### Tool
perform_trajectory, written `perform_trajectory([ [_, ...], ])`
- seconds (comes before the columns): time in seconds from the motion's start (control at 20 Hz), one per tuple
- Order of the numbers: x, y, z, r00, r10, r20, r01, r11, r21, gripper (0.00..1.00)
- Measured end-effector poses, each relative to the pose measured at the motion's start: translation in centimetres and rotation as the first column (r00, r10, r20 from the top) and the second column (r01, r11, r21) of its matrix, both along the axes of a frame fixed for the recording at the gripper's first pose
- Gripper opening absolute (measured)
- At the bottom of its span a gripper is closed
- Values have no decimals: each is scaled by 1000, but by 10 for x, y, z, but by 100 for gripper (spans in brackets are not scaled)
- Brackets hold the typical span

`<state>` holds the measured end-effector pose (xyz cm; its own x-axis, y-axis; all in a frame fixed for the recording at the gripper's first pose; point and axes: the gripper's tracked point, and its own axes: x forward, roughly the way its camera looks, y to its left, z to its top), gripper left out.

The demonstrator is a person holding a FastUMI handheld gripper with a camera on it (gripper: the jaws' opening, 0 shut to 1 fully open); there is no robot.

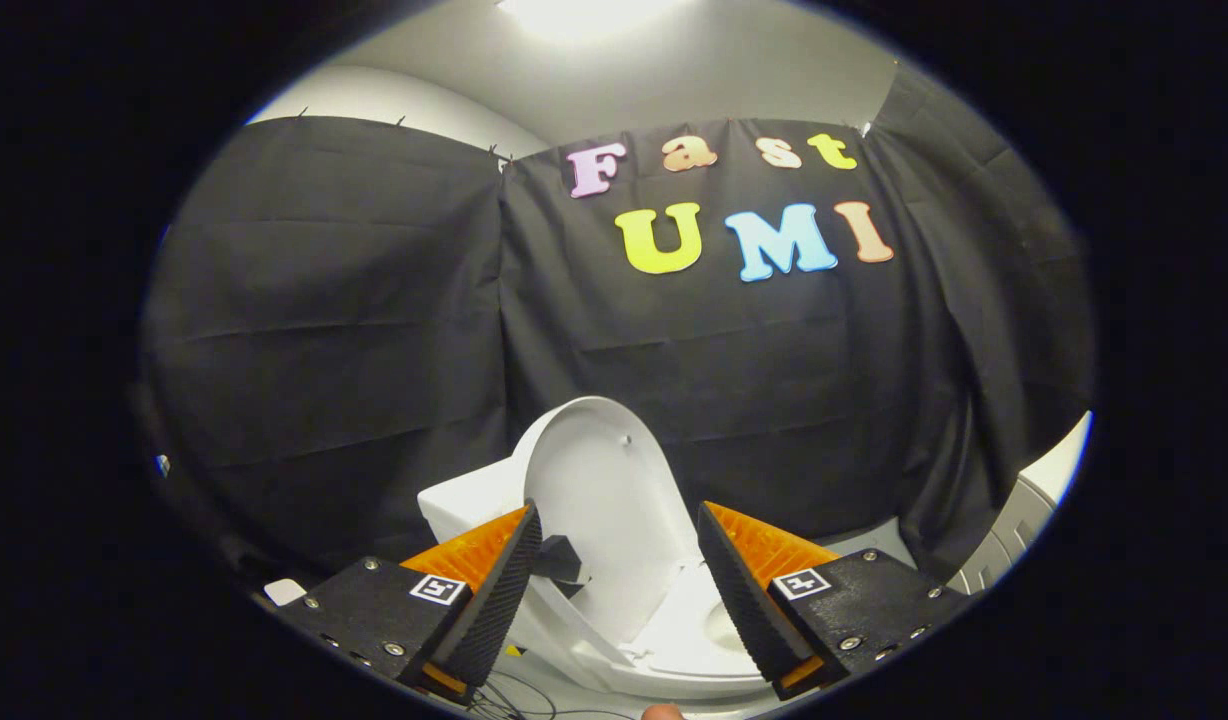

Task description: Open the toilet lid.

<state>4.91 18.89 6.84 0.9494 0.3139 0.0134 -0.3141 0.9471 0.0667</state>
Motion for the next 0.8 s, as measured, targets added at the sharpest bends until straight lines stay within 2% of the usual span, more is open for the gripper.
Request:
perform_trajectory([
  [0.25, -13, -39, 7, 998, -36, 55, 38, 999, -38, 95],
  [0.6, -22, -102, -1, 987, -154, 38, 155, 987, -50, 96],
  [0.8, -28, -116, -5, 983, -181, 36, 183, 982, -51, 95],
])
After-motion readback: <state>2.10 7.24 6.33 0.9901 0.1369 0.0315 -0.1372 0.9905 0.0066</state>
